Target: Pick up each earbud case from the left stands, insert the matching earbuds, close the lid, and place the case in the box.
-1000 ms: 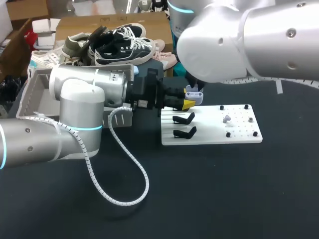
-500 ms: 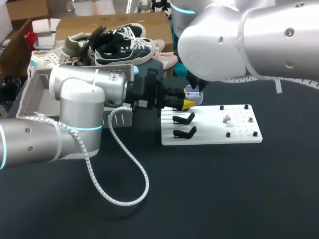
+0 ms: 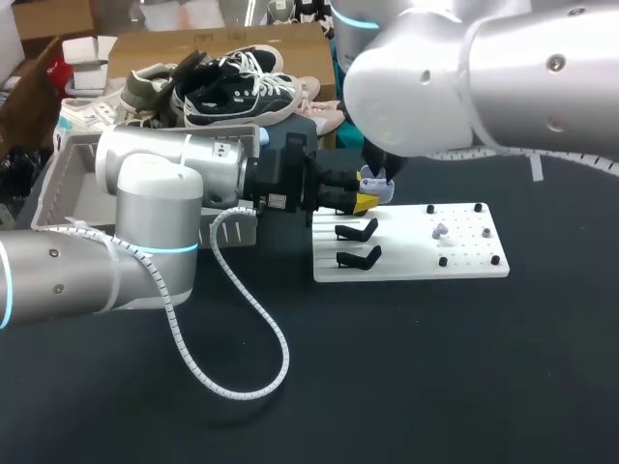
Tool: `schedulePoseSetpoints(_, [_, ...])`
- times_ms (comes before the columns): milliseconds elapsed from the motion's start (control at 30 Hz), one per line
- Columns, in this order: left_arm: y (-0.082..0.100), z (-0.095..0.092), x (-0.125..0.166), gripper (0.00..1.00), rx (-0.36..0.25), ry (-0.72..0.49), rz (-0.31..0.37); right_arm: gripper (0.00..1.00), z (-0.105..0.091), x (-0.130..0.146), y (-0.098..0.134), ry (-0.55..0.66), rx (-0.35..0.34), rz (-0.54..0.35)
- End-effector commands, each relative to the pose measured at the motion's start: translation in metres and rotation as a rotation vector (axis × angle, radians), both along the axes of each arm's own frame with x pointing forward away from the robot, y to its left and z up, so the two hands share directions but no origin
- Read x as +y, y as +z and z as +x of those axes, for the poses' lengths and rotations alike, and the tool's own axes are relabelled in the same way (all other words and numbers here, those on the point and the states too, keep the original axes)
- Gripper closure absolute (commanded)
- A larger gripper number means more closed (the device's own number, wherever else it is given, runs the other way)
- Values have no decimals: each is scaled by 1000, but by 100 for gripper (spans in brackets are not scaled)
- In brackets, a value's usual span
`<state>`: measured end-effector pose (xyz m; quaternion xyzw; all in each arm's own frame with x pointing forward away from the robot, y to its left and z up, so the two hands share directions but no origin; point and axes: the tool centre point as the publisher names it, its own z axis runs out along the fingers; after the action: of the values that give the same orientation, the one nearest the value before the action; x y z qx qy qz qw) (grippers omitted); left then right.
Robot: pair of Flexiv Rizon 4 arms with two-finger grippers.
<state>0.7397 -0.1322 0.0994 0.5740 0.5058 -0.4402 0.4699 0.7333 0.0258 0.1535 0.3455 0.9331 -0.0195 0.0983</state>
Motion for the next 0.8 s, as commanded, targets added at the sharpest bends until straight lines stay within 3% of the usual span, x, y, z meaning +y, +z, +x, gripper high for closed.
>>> schedulePoseSetpoints(33, [0,0,0,100,-1,2,-2,100,4,3,1,0,5,-7])
schedulePoseSetpoints(800, [0,0,0,100,-1,2,-2,100,4,-2,-5,-17,21,-5])
